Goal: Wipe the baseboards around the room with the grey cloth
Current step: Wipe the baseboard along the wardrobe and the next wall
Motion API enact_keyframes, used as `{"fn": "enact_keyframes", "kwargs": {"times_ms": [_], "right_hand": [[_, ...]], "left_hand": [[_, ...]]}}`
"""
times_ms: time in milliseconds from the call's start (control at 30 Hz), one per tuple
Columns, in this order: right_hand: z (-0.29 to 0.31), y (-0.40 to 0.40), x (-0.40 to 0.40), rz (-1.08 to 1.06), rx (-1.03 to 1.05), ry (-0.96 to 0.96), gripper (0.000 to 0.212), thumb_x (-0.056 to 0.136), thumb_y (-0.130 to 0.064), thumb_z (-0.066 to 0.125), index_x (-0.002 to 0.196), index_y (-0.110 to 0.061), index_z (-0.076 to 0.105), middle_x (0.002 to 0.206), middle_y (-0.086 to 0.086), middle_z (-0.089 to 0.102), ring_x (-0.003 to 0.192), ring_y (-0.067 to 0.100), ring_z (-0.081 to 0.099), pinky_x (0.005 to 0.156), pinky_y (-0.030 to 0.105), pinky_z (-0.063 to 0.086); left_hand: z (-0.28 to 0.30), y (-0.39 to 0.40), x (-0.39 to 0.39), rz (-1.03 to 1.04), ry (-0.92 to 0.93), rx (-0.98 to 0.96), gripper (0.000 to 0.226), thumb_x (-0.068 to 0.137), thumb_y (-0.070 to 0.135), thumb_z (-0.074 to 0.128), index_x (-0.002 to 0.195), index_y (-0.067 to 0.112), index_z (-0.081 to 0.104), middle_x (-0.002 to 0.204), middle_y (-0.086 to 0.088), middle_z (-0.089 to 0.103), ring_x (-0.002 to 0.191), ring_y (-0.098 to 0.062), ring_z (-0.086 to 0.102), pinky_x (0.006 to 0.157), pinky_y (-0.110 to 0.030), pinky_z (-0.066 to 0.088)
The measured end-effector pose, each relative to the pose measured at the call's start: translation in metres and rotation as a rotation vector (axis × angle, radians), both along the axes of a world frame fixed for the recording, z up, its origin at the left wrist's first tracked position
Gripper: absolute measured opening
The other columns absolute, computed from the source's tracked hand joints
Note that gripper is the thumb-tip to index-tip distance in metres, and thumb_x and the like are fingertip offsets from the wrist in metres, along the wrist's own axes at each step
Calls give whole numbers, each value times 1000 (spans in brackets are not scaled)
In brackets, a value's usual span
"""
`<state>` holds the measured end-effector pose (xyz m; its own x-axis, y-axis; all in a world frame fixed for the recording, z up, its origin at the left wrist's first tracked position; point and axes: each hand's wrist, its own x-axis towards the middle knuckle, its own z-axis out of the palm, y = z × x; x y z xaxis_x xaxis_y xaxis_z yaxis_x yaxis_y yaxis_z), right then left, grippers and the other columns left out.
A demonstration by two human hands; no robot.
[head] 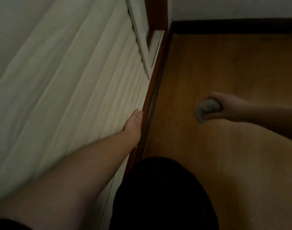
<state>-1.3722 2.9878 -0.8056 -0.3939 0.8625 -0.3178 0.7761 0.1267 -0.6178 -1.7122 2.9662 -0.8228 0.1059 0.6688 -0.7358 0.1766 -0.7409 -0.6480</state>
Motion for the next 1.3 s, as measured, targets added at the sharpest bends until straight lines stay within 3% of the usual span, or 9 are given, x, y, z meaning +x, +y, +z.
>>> {"fn": "enact_keyframes", "kwargs": {"times_ms": [133,300,400,500,567,700,800,1067,1300], "right_hand": [[-3,17,-64,-105,-35,15,55,69,-35,88,106,-30,47,99,-10,50,88,10,51,75,28,39],[-89,-1,-127,-339,-50,200,51,74,-27,85,109,-29,48,107,-6,46,97,13,49,83,27,38],[-140,-27,-154,-408,-87,299,56,76,-26,83,121,-25,51,111,-6,47,104,16,53,84,25,38],[-169,-40,-173,-515,-96,367,75,76,-24,83,140,-21,44,131,-1,51,119,16,51,93,23,39],[-177,-39,-182,-547,-102,404,74,77,-24,83,140,-19,46,134,0,53,120,16,52,95,22,39],[-188,-30,-183,-491,-70,423,51,77,-23,82,122,-20,58,111,-8,52,104,12,54,85,21,38],[-190,-26,-182,-465,-68,410,45,79,-21,81,118,-23,58,107,-12,48,99,4,49,83,13,35],[-187,-18,-207,-512,-66,443,46,81,-12,79,122,-15,57,112,-7,47,103,8,49,88,20,38],[-194,-8,-207,-523,-102,436,45,87,-12,73,128,-17,53,122,0,46,104,6,47,93,20,39]], "left_hand": [[0,4,1,-30,-88,-30,125,75,89,44,156,2,9,161,-30,-2,148,-48,-8,117,-63,-8],[-14,12,-5,-22,-113,-37,130,71,90,48,153,-4,11,159,-34,-1,147,-51,-7,114,-66,-10],[-24,13,-4,4,-116,-39,132,71,88,50,152,-8,9,157,-38,-4,146,-54,-8,114,-65,-11],[-31,12,-3,29,-113,-54,134,73,87,50,150,-12,4,155,-41,-7,145,-56,-9,116,-64,-10],[-34,13,-3,37,-110,-61,133,74,84,53,149,-14,3,154,-42,-9,144,-57,-11,115,-64,-11],[-35,13,-1,46,-133,-71,134,75,81,56,148,-16,1,154,-43,-10,143,-58,-12,117,-63,-10],[-35,15,-2,63,-138,-68,135,74,81,58,149,-15,0,154,-42,-10,144,-56,-12,117,-62,-11],[-37,12,-5,78,-186,-48,134,70,78,63,150,-12,5,156,-40,-5,145,-55,-9,115,-62,-12],[-40,11,-7,74,-248,-50,109,88,60,58,149,-15,8,154,-43,-3,145,-56,-7,118,-62,-8]]}}
